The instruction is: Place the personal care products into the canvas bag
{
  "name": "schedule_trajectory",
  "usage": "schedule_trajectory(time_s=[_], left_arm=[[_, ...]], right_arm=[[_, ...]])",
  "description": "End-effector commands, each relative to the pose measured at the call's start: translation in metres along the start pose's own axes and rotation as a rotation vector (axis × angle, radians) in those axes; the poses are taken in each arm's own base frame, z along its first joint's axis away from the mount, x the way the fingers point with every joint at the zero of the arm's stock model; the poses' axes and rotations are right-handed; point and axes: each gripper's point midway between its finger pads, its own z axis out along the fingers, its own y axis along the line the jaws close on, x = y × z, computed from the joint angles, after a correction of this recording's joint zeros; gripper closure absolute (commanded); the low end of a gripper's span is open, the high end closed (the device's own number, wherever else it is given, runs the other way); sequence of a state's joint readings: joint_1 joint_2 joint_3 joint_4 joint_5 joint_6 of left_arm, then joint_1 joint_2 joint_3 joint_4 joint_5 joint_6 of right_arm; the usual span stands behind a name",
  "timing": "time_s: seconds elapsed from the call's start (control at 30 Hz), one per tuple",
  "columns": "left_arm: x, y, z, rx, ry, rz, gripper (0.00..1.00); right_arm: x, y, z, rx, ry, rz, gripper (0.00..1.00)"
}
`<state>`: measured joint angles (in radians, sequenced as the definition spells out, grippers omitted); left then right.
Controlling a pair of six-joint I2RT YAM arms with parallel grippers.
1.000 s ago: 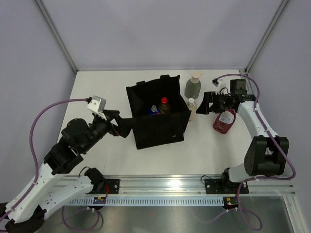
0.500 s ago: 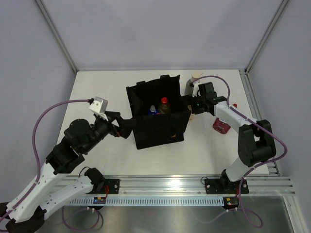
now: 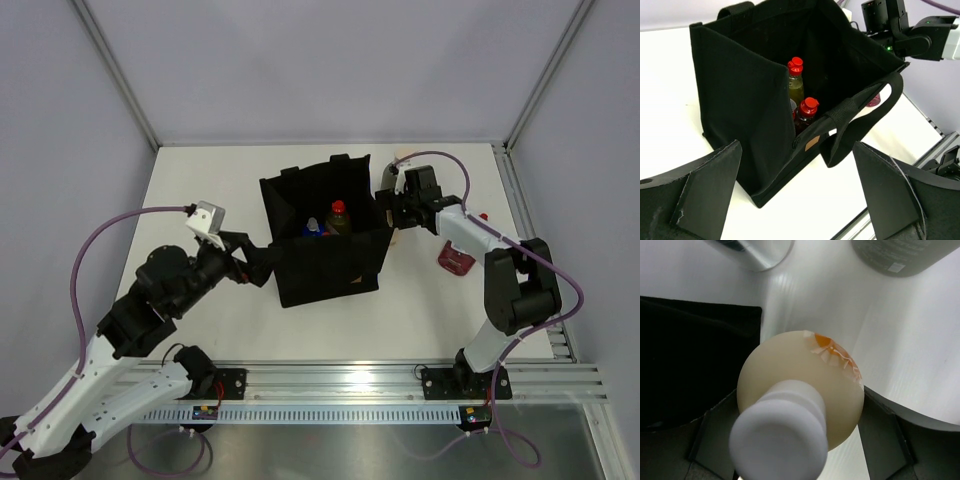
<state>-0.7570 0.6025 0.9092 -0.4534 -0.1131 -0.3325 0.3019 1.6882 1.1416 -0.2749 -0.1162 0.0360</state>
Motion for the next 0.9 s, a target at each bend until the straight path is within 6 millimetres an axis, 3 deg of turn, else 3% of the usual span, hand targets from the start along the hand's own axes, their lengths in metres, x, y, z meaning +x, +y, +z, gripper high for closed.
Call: schedule_trajectory(time_s=[0.0,0.03,0.13,0.17,0.23,0.27,0.33,0.37,0.5,0.53,0.57,0.63,0.67,0.73,0.77,0.83,0.87], left_arm=[[-0.012,-0.001,-0.001,0.002,-0.058,-0.004,0.01],[-0.014,-0.001,-0.003,0.005,-0.067,-0.007,0.01],[-0.015,0.0,-0.008,0.006,-0.081,-0.015,0.01],[-0.014,0.001,-0.009,0.004,-0.08,-0.016,0.01],[-0.014,0.002,-0.012,0.0,-0.088,-0.02,0.01],[-0.015,0.002,-0.016,0.001,-0.094,-0.021,0.01],[-0.014,0.004,-0.018,-0.005,-0.095,-0.02,0.01],[-0.015,0.004,-0.021,-0.006,-0.099,-0.016,0.01],[-0.019,0.007,-0.026,-0.02,-0.112,-0.002,0.01],[-0.021,0.007,-0.027,-0.02,-0.118,-0.002,0.01],[-0.021,0.007,-0.027,-0.019,-0.121,-0.001,0.01],[-0.022,0.006,-0.027,-0.014,-0.126,-0.001,0.01],[-0.022,0.007,-0.027,-0.015,-0.128,-0.002,0.01],[-0.022,0.006,-0.026,-0.011,-0.125,-0.003,0.01],[-0.021,0.006,-0.026,-0.01,-0.123,-0.002,0.01],[-0.021,0.006,-0.027,-0.01,-0.126,-0.007,0.01],[-0.02,0.006,-0.027,-0.012,-0.124,-0.012,0.01]], right_arm=[[-0.031,0.001,-0.002,0.007,-0.089,-0.016,0.28],[-0.031,0.002,-0.004,0.001,-0.094,-0.028,0.44],[-0.03,0.0,-0.011,0.005,-0.106,-0.073,0.69],[-0.036,0.0,-0.021,0.009,-0.132,-0.09,0.82],[-0.043,-0.001,-0.039,0.017,-0.156,-0.144,0.96],[-0.058,0.0,-0.062,0.023,-0.213,-0.171,1.0],[-0.074,0.003,-0.094,0.006,-0.275,-0.258,1.0],[-0.091,0.008,-0.128,0.002,-0.362,-0.293,1.0],[-0.142,0.032,-0.219,-0.029,-0.558,-0.416,1.0],[-0.151,0.038,-0.233,-0.045,-0.581,-0.431,1.0],[-0.172,0.051,-0.256,-0.084,-0.635,-0.448,1.0],[-0.177,0.066,-0.254,-0.163,-0.584,-0.442,1.0],[-0.197,0.082,-0.279,-0.193,-0.641,-0.462,1.0],[-0.205,0.1,-0.285,-0.248,-0.629,-0.469,1.0],[-0.221,0.114,-0.293,-0.281,-0.657,-0.481,1.0],[-0.227,0.143,-0.299,-0.353,-0.654,-0.493,1.0],[-0.24,0.154,-0.301,-0.376,-0.676,-0.495,1.0]])
